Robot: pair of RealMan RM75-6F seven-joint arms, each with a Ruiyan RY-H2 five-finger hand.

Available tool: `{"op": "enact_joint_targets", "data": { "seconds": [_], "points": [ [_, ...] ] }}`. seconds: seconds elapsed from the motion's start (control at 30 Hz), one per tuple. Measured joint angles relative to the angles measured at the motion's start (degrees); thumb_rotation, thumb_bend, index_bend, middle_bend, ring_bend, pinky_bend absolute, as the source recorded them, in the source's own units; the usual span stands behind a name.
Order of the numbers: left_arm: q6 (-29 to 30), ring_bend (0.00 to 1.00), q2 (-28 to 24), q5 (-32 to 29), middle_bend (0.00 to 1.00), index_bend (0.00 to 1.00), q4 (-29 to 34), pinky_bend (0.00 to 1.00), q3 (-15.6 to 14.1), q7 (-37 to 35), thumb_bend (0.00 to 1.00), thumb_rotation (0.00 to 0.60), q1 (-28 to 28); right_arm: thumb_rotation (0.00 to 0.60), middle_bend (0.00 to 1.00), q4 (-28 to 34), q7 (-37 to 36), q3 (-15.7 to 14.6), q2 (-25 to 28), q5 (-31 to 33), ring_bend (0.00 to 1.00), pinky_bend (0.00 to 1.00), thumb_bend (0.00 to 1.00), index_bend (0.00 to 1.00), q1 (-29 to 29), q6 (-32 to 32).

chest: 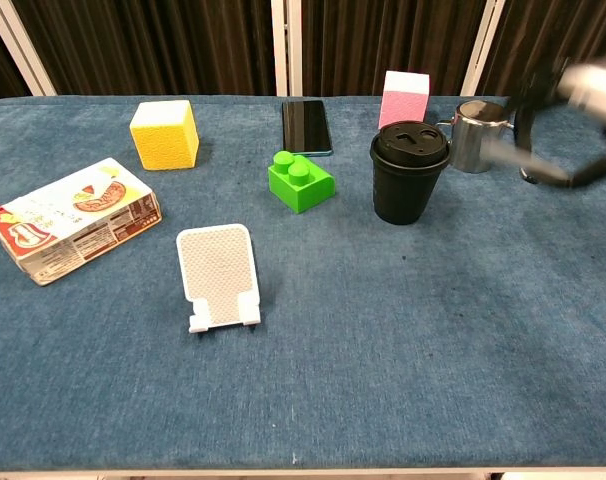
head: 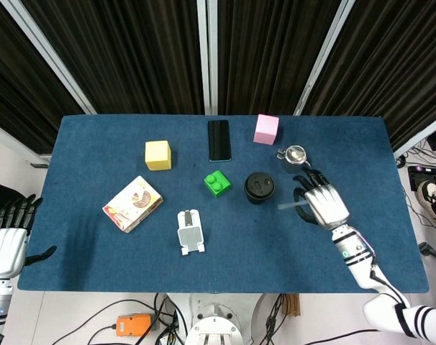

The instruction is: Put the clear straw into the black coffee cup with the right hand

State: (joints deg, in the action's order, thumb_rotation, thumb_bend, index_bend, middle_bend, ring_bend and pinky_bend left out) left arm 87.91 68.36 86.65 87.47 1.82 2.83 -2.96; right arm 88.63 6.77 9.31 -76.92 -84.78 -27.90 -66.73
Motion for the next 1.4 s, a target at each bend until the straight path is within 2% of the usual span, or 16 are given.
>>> {"op": "enact_joint_targets", "data": {
  "seconds": [0.2, 0.3, 0.4, 0.57, 0.77, 1.4],
  "points": [
    [0.14, 0.0, -0.51, 0.04, 0.04, 0.0, 1.0, 0.0, 0.16, 0.65, 0.0, 0.6, -0.03, 0.6, 0.32, 7.24, -16.03, 7.24, 4.19, 4.58, 0.16, 0.2, 0.68, 0.7, -1.41, -0.84],
    [0.14, 0.0, -0.61, 0.06, 0.04, 0.0, 1.31, 0.0, 0.21, 0.9, 0.0, 0.6, -0.08, 0.6, 0.32, 7.71, -21.81, 9.99, 3.44, 7.7, 0.16, 0.2, 0.68, 0.7, -3.5, 0.43],
    [-0.09, 0.0, -0.64, -0.08, 0.04, 0.0, 1.44, 0.0, 0.18, 1.06, 0.0, 0.6, -0.1, 0.6, 0.32, 5.93, -25.51, 11.33, 0.7, 9.76, 0.16, 0.2, 0.68, 0.7, -5.52, 1.77],
    [-0.47, 0.0, -0.64, -0.39, 0.04, 0.0, 1.5, 0.0, 0.21, 1.18, 0.0, 0.6, -0.19, 0.6, 0.32, 1.15, -28.96, 11.88, -4.8, 10.75, 0.16, 0.2, 0.68, 0.7, -8.29, 3.45],
    [-1.1, 0.0, -0.45, -0.75, 0.04, 0.0, 1.34, 0.0, 0.3, 1.17, 0.0, 0.6, -0.46, 0.6, 0.32, -2.37, -30.01, 11.47, -8.2, 11.13, 0.16, 0.2, 0.68, 0.7, -9.97, 4.23],
    [-1.7, 0.0, -0.01, -1.17, 0.04, 0.0, 0.98, 0.0, 0.36, 1.28, 0.0, 0.6, -0.75, 0.6, 0.32, -5.82, -30.12, 9.79, -10.46, 10.71, 0.16, 0.19, 0.68, 0.69, -11.25, 5.3]
  ]
}}
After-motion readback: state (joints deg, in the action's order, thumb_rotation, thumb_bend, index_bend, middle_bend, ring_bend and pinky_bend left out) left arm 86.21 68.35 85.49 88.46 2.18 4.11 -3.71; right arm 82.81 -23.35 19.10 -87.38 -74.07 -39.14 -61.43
